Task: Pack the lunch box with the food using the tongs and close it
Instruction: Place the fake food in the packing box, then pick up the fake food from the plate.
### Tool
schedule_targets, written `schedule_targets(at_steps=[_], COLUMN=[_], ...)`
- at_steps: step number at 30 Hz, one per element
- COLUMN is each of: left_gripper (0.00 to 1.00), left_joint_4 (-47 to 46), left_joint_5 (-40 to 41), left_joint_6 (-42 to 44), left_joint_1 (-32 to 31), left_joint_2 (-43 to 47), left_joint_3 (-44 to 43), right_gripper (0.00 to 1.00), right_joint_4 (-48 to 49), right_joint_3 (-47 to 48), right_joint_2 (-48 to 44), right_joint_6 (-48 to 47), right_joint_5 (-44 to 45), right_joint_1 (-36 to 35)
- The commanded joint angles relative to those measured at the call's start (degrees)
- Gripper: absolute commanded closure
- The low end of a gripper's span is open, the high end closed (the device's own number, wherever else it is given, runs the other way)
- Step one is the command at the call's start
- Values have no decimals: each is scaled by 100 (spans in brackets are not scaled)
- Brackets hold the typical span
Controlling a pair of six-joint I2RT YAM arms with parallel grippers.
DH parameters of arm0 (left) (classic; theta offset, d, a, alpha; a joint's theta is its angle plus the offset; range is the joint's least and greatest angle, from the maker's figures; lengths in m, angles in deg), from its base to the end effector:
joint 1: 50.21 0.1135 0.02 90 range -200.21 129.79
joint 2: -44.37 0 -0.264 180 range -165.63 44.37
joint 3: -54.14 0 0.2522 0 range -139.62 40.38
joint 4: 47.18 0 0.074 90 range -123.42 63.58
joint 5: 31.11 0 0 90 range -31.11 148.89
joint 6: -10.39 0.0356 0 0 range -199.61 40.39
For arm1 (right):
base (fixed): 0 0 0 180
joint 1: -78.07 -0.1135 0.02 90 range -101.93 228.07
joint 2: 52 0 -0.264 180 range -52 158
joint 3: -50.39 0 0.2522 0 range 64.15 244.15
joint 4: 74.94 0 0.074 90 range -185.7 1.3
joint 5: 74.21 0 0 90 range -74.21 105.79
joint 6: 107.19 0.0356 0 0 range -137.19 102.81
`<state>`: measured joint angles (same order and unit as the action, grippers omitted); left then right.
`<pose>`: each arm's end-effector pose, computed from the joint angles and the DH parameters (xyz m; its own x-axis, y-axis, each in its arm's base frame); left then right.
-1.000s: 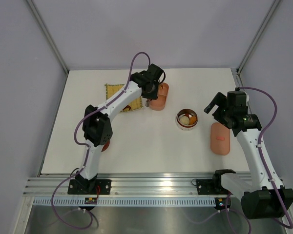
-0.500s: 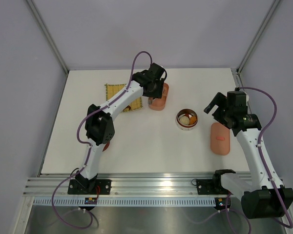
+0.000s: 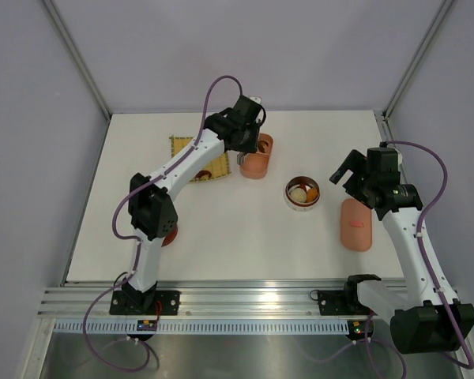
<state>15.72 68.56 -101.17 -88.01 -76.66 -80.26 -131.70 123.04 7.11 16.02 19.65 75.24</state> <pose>0.3768 -0.2847 0.3150 -0.7494 0.1229 -0.6506 0.2609 0.9579 -0.1197 0.2093 0.0079 0.3241 -0.5724 0.5188 -0.6350 0.3744 0.8543 0.3606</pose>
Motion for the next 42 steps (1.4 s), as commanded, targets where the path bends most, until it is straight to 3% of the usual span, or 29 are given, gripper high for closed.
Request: schedule_targets(at_steps=[1,11,17,26,30,35,42], left_gripper=[69,71,78,77,76,67,63], left_joint_4=[-353,-45,-54,-388,-292,-134,122], left_joint_5=[-88,-317,-177,421,448,755,1028], left_joint_6=[126,108,64,-93,-278,-498,-682], left_joint_1=[-26,-34,-26,88,474,818,845], left_joint_2=[537,-87,-61,1255,1870,2549,3208], left_joint_3=[-30,-372,-303,838,1637,2483,3458], right_gripper=[0,1,1,1,1,0,1], right_joint_4=[64,29,20,55,20,73,161], right_joint_3=[87,78,78,78,105,78,78], right_joint_2=[13,4,4,21,13,65,144], right_joint_6=[-52,-60,-87,-87,-122,-113,-87], right_joint_5=[27,54,71,27,36,-43,-87], right_joint_1=[28,28,28,28,28,28,28])
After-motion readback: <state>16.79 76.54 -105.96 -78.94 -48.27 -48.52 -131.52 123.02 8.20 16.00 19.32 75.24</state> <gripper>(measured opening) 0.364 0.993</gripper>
